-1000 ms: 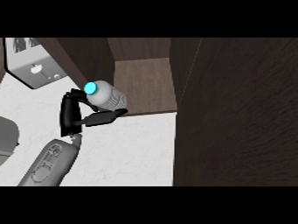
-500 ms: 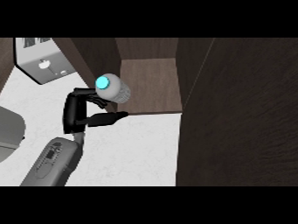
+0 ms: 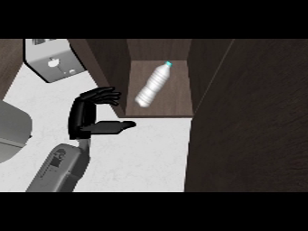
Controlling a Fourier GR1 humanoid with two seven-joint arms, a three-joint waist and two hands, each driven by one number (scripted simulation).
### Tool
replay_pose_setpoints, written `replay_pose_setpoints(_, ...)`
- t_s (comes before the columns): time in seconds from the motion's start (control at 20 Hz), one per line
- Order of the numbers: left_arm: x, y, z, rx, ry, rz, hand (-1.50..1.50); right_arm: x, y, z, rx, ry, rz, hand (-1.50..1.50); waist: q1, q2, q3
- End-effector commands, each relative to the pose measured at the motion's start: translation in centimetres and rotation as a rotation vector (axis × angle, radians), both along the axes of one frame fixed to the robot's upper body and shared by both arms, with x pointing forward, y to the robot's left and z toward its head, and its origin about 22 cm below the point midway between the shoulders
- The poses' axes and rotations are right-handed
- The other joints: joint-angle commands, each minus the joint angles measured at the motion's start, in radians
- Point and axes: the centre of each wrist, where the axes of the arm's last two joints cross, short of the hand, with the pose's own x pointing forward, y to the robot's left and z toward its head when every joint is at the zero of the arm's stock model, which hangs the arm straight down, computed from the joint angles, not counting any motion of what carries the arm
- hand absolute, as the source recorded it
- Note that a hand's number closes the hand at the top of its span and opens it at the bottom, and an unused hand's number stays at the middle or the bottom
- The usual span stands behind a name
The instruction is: Pick up the bottled water, place it into the cabinet and close the cabinet
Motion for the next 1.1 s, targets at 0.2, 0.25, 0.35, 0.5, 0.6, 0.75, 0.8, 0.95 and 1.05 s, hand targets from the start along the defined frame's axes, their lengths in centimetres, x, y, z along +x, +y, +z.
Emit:
replay_pose_setpoints(0.2, -0.5, -3.5, 4.9, -0.167, -0.131, -0.130, -1.50, -0.9, 0.0, -0.2, 0.012, 0.031, -0.013, -1.50, 0.004, -0.006, 0.005)
replay_pose_setpoints(0.25, -1.4, -2.4, 5.6, -0.186, -0.103, -0.140, -1.50, -1.1, 0.7, 1.0, 0.003, -0.016, -0.018, -1.50, 0.009, -0.009, 0.005)
replay_pose_setpoints(0.35, -3.5, -4.2, 4.7, -0.207, -0.119, -0.150, -1.50, -1.0, 1.8, 0.6, 0.015, -0.002, -0.028, -1.50, 0.009, -0.007, 0.005)
replay_pose_setpoints(0.5, -6.2, -1.9, 6.3, -0.215, -0.143, -0.175, -1.50, -1.3, 1.3, 0.7, -0.005, 0.010, -0.032, -1.50, 0.011, -0.006, 0.004)
replay_pose_setpoints(0.6, -7.6, -3.0, 6.4, -0.222, -0.138, -0.169, -1.50, -0.9, 1.3, 0.3, -0.005, 0.015, -0.014, -1.50, 0.008, -0.005, 0.005)
replay_pose_setpoints(0.75, -9.4, -3.6, 8.5, -0.255, -0.132, -0.205, -1.50, -1.9, 2.1, 0.5, -0.028, -0.003, 0.004, -1.50, 0.007, -0.006, 0.005)
replay_pose_setpoints(0.8, -11.4, -3.6, 7.4, -0.267, -0.125, -0.233, -1.50, -1.3, 0.8, -1.1, -0.020, -0.006, -0.016, -1.50, 0.010, -0.006, 0.005)
replay_pose_setpoints(0.95, -13.0, -2.7, 8.2, -0.266, -0.113, -0.260, -1.50, -0.1, 1.2, 1.2, -0.113, -0.044, 0.073, -1.50, 0.017, -0.005, 0.004)
replay_pose_setpoints(1.05, -13.9, -2.2, 8.7, -0.254, -0.131, -0.277, -1.50, -2.2, 2.5, 1.0, -0.152, -0.018, 0.142, 1.50, 0.013, -0.007, 0.004)
